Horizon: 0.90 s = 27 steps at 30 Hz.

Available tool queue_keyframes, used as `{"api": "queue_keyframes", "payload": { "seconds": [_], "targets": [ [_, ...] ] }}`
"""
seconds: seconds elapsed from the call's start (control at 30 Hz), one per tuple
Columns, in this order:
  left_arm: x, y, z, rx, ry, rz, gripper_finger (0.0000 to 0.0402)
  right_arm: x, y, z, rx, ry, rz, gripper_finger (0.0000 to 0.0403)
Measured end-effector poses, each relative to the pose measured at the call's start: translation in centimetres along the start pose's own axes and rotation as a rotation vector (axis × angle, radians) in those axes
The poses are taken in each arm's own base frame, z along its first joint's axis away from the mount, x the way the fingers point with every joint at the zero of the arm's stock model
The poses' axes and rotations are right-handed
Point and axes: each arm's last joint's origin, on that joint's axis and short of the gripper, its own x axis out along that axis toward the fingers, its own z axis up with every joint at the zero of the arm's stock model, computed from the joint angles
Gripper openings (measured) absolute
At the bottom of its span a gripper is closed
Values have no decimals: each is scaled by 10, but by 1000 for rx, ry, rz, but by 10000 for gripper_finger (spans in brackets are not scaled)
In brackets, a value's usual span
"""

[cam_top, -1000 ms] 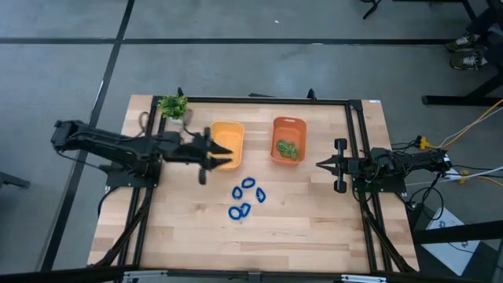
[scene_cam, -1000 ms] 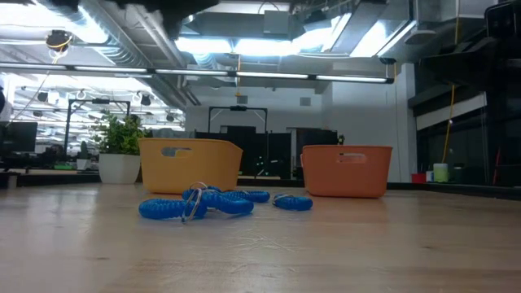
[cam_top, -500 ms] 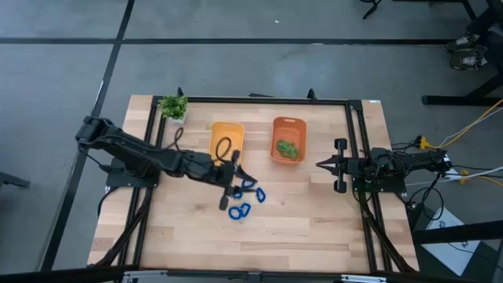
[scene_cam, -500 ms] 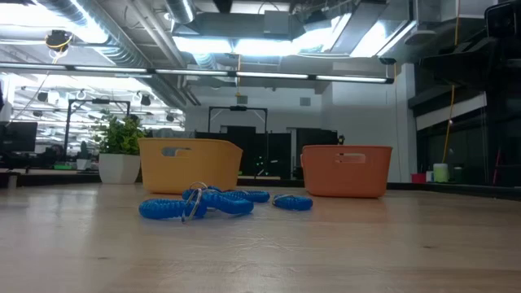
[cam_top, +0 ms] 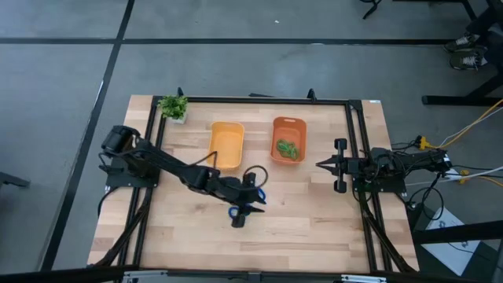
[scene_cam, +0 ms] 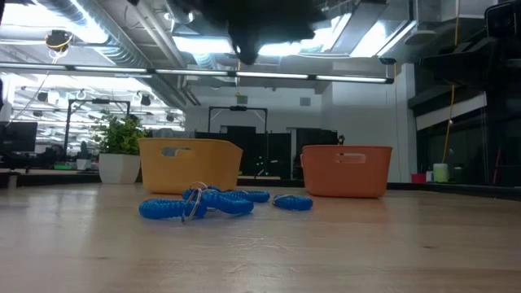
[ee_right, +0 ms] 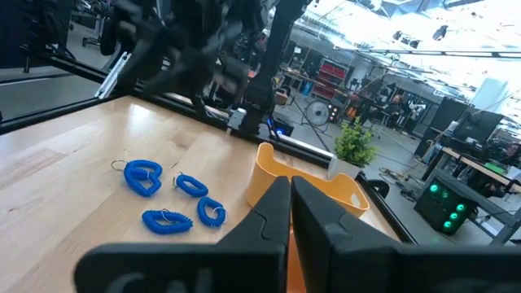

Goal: Sort spring keychains
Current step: Adjust the yellow bin

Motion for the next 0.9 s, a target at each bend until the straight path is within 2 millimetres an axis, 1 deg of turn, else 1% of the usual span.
{"api": "queue_keyframes", "payload": {
  "seconds": [0.1, 0.23, 0.4, 0.57, 0.7, 0.9],
  "targets": [
    [10, 1, -5, 5, 58, 47, 123, 0, 0, 0, 0, 0, 0, 16],
    [18, 7, -15, -9, 155, 117, 123, 0, 0, 0, 0, 0, 0, 16],
    [19, 18, -26, -76, 270, 210, 123, 0, 0, 0, 0, 0, 0, 16],
    [17, 28, -32, -88, 336, 275, 123, 0, 0, 0, 0, 0, 0, 16],
    [16, 37, -35, -123, 377, 295, 123, 0, 0, 0, 0, 0, 0, 16],
    [28, 52, -54, -203, 459, 305, 123, 0, 0, 0, 0, 0, 0, 16]
  ]
}}
